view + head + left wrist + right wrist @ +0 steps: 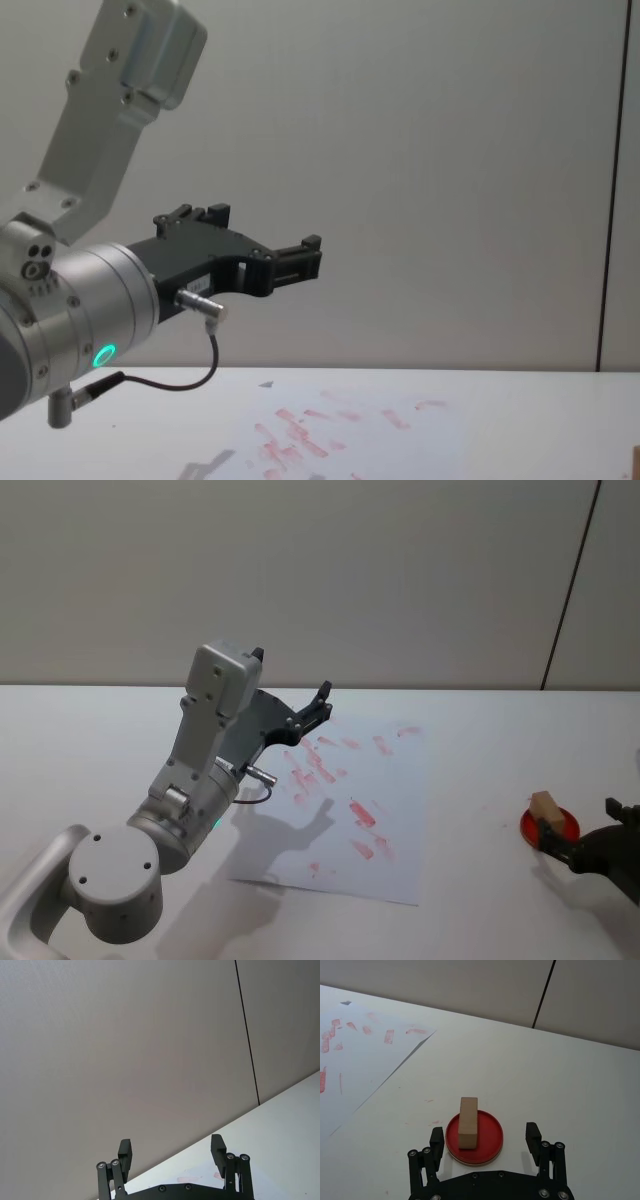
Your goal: Use the one hand to pick up the stamp and affix it onto the A4 paper.
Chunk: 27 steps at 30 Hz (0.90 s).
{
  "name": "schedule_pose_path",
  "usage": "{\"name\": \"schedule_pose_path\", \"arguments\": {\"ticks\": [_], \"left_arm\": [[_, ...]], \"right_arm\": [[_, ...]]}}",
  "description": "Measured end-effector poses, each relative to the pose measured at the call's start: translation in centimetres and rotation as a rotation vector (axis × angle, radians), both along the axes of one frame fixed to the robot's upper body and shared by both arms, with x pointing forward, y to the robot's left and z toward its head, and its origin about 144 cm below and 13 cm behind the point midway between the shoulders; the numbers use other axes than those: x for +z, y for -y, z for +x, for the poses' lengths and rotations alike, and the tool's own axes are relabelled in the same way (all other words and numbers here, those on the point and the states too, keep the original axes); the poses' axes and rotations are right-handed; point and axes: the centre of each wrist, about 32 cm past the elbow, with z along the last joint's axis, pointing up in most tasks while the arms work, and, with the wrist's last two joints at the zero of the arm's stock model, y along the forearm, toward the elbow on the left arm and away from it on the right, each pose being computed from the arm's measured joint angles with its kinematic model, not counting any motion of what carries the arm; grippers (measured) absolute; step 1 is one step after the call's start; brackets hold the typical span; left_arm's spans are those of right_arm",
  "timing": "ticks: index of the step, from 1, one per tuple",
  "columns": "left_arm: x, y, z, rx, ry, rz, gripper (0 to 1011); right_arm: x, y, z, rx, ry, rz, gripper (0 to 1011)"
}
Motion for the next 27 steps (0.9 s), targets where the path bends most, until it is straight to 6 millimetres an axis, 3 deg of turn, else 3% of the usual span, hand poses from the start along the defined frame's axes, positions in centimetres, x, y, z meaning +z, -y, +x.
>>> {"name": "schedule_pose_path", "arguments": {"ticks": [23, 27], "left_arm": [[0.0, 0.0, 0.0, 0.0, 0.0, 0.0, 1002], [0.0, 0.0, 0.0, 0.0, 0.0, 0.0, 1003]], "right_arm": [[-1.0, -0.7, 3.0, 0.019, -0.025, -0.027, 999], [-1.0, -0.9, 3.2, 0.023, -0.025, -0.028, 927]]}}
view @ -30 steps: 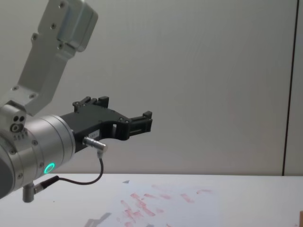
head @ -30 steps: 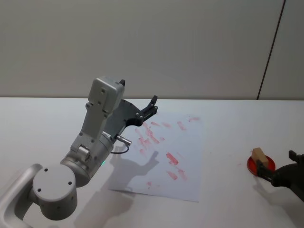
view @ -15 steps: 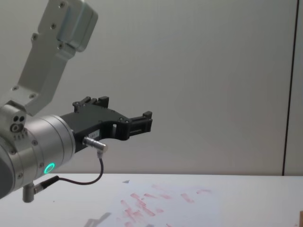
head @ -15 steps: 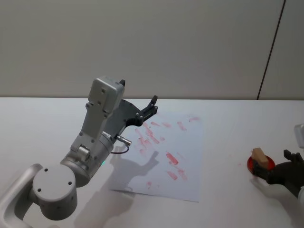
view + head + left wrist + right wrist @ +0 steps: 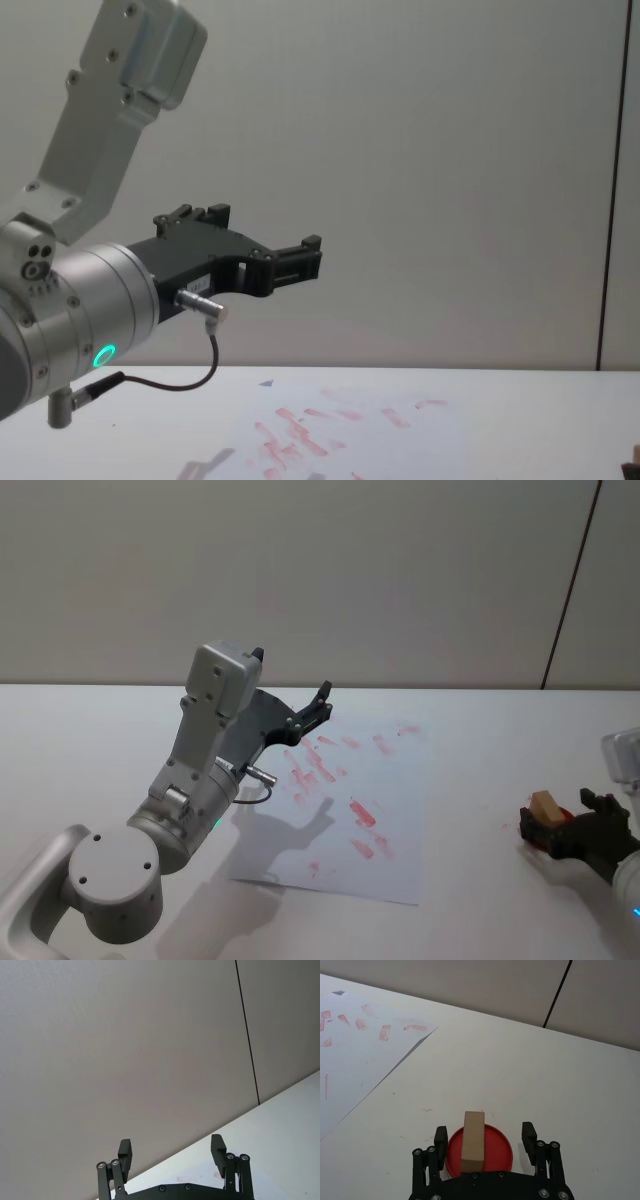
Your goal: Use the one hand to pick up the stamp and affix it onto the A4 paper.
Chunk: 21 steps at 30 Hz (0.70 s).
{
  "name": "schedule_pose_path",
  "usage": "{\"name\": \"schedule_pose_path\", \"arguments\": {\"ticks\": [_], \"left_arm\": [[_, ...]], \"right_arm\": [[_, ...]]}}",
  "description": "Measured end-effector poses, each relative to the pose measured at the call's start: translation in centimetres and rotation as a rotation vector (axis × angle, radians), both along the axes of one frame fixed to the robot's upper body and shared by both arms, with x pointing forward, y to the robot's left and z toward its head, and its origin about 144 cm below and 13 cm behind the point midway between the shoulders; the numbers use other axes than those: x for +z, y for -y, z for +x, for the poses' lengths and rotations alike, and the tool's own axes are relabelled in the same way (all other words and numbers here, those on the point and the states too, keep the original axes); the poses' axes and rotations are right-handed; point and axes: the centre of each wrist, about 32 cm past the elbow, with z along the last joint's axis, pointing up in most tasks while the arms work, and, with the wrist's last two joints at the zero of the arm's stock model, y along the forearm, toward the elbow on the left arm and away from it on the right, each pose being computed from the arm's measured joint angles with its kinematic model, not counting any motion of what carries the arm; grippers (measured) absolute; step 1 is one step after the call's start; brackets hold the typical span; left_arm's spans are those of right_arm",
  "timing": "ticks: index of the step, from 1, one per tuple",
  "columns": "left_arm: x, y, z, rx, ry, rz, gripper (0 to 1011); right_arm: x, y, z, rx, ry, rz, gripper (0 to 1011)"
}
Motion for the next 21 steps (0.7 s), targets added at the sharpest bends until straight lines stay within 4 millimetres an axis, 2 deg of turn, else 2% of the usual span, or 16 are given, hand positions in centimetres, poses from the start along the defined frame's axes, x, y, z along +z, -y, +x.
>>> {"name": "schedule_pose_path", "arguments": {"ticks": [11, 12, 14, 17, 19, 21], "left_arm": [[0.0, 0.0, 0.0, 0.0, 0.0, 0.0, 1003], [0.0, 0.0, 0.0, 0.0, 0.0, 0.0, 1003], [0.0, 0.0, 0.0, 0.0, 0.0, 0.0, 1003], [0.0, 0.0, 0.0, 0.0, 0.0, 0.0, 1003], [0.0, 0.0, 0.0, 0.0, 0.0, 0.0, 1003], [0.0, 0.0, 0.0, 0.0, 0.0, 0.0, 1003]], "right_arm": [[-0.06, -0.14, 0.42, 0.006, -0.002, -0.002, 626], [-0.07, -0.16, 0.46, 0.006, -0.002, -0.002, 567], [-0.07, -0.17, 0.49, 0.007, -0.002, -0.002, 534], [-0.08, -0.19, 0.53, 0.007, -0.002, -0.002, 408], [-0.08, -0.19, 0.56, 0.008, -0.002, -0.002, 390], [-0.08, -0.21, 0.59, 0.008, -0.002, -0.002, 305]]}}
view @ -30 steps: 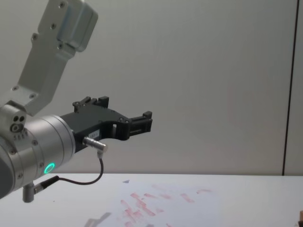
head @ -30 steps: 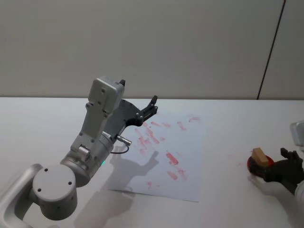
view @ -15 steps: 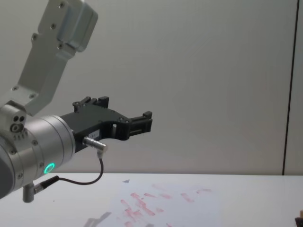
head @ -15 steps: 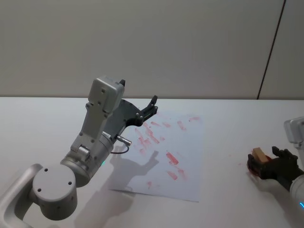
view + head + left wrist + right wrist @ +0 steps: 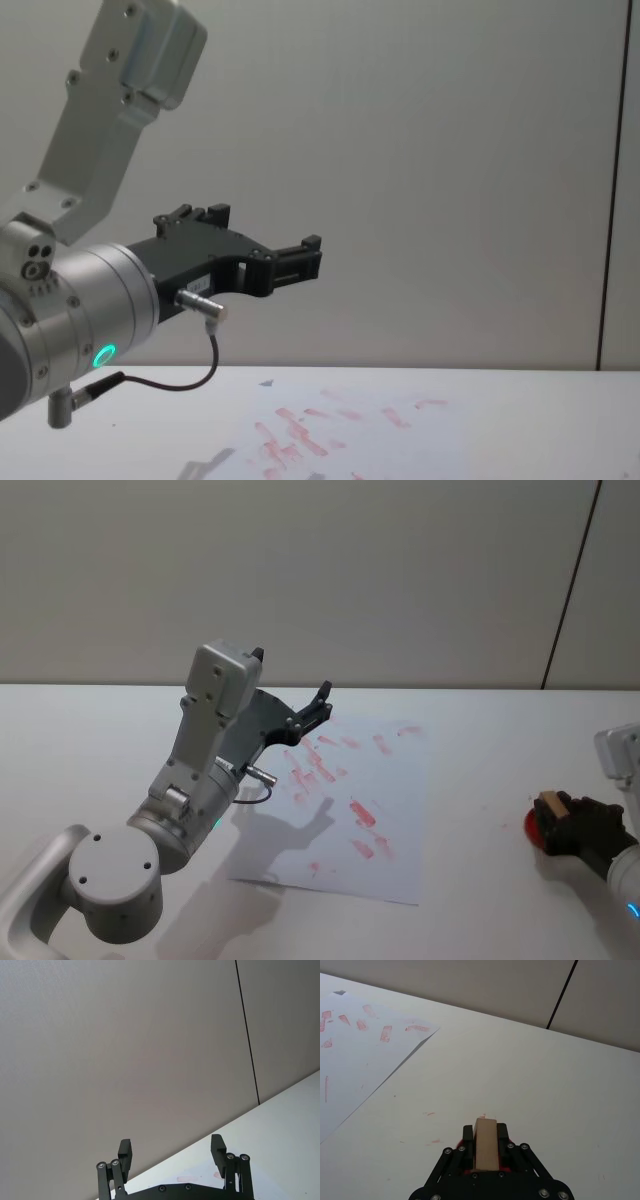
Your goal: Use the one hand to pick up the stamp and affix it onto the A4 paper.
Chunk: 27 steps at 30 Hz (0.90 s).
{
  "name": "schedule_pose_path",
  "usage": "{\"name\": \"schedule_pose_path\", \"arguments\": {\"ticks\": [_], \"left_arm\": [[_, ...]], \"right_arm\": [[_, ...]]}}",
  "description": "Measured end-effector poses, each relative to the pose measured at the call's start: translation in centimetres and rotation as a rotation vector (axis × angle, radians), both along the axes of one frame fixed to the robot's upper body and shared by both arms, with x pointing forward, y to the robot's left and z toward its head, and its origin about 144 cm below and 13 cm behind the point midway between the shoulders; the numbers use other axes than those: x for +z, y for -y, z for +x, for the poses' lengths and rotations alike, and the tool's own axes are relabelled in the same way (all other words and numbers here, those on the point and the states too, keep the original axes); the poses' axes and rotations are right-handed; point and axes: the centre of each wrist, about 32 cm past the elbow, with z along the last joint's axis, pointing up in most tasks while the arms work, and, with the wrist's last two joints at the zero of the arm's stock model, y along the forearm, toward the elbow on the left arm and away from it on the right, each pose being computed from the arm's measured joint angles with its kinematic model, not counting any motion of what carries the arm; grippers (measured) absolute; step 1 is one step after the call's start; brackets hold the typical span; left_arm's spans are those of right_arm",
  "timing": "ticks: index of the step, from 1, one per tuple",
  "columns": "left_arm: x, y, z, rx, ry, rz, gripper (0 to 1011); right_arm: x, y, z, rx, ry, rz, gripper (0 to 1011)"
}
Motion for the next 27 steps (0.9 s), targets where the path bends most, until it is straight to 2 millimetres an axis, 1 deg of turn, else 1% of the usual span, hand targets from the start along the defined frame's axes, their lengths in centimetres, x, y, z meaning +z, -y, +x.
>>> {"name": "schedule_pose_path", "arguments": {"ticks": [1, 4, 19, 23, 27], "left_arm": [[0.0, 0.0, 0.0, 0.0, 0.0, 0.0, 1003], [0.0, 0.0, 0.0, 0.0, 0.0, 0.0, 1003], [0.0, 0.0, 0.0, 0.0, 0.0, 0.0, 1003], [0.0, 0.0, 0.0, 0.0, 0.0, 0.0, 1002], [0.0, 0.0, 0.0, 0.0, 0.0, 0.0, 1003]], "right_arm": [[0.0, 0.0, 0.0, 0.0, 0.0, 0.0, 252], [0.0, 0.0, 0.0, 0.001, 0.0, 0.0, 219], [0.0, 0.0, 0.1, 0.001, 0.019, 0.008, 219], [0.3, -0.1, 0.2, 0.004, 0.045, 0.022, 219], [1.0, -0.6, 0.5, 0.021, 0.094, 0.055, 219]]}}
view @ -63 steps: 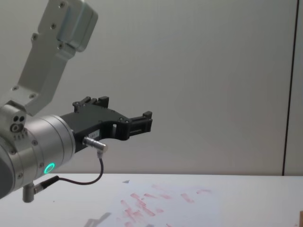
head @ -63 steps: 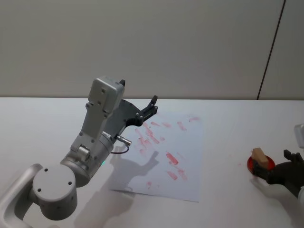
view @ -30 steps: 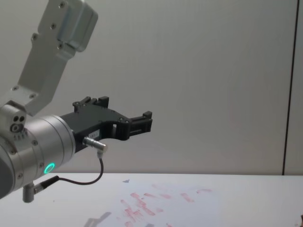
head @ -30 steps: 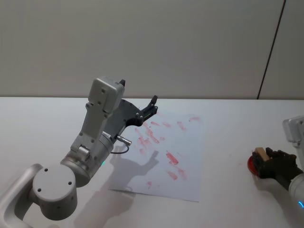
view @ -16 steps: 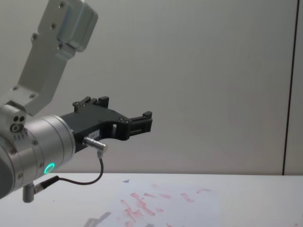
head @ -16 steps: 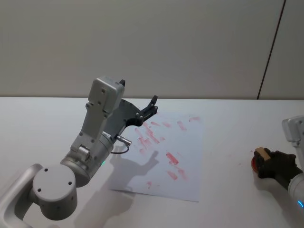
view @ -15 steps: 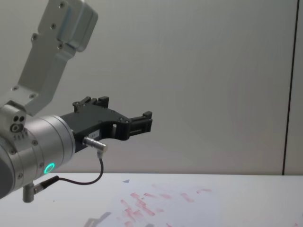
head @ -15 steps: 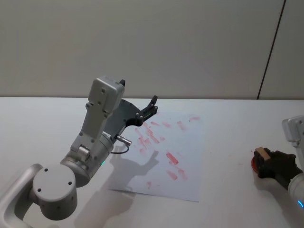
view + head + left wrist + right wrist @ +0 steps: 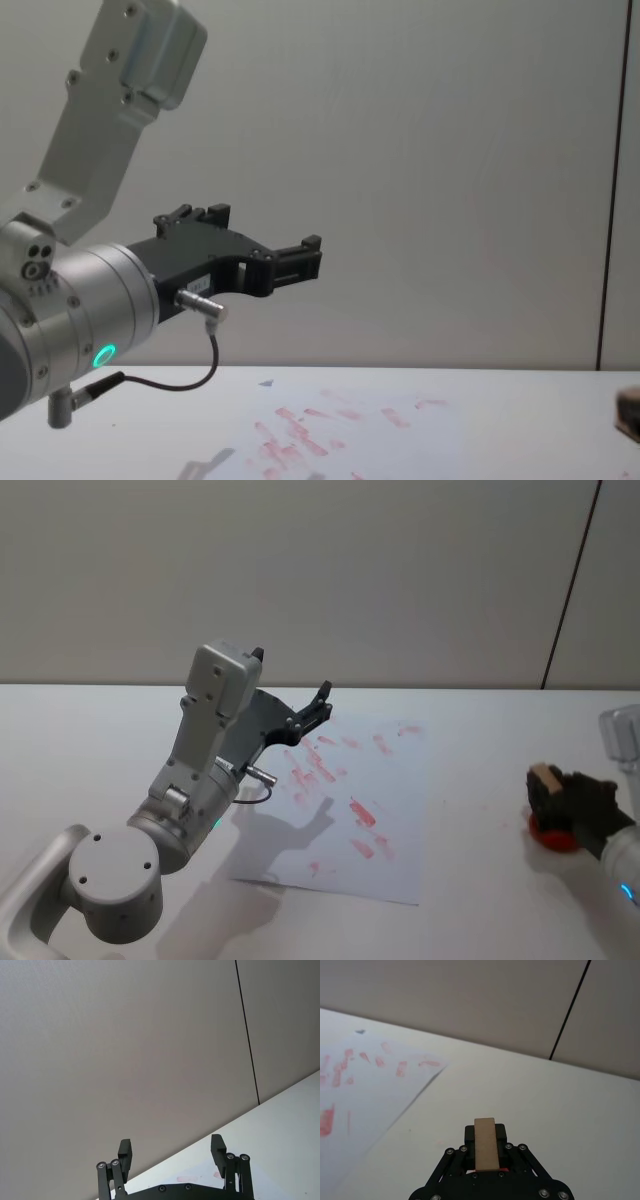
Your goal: Use the one hand to pick up the stamp and affix it onto the A4 paper.
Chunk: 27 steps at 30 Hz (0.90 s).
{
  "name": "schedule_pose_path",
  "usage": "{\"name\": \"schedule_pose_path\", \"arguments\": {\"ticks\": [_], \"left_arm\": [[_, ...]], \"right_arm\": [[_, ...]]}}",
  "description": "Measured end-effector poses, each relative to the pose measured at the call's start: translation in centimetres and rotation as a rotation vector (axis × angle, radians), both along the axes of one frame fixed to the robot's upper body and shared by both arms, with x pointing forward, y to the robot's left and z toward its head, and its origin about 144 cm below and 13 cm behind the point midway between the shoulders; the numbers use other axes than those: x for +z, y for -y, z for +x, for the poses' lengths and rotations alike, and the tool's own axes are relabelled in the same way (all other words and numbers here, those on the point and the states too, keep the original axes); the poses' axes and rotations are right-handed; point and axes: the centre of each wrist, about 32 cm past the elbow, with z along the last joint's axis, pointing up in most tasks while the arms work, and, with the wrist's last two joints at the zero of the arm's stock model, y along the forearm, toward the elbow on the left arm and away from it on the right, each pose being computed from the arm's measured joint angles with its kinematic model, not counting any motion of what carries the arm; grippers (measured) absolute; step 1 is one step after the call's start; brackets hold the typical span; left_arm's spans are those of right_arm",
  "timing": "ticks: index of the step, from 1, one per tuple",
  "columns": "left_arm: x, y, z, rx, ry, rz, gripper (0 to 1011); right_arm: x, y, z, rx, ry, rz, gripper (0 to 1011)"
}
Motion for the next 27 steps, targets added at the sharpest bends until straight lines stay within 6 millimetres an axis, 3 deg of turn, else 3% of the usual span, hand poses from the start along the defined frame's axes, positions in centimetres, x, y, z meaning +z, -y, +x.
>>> {"name": "schedule_pose_path", "arguments": {"ticks": [14, 27], "left_arm": [[0.0, 0.0, 0.0, 0.0, 0.0, 0.0, 1003], [0.0, 0.0, 0.0, 0.0, 0.0, 0.0, 1003]], "right_arm": [[2.5, -3.1, 1.8, 0.139, 0.112, 0.116, 220], [1.9, -6.9, 4.8, 0.273, 0.082, 0.087, 220]]}}
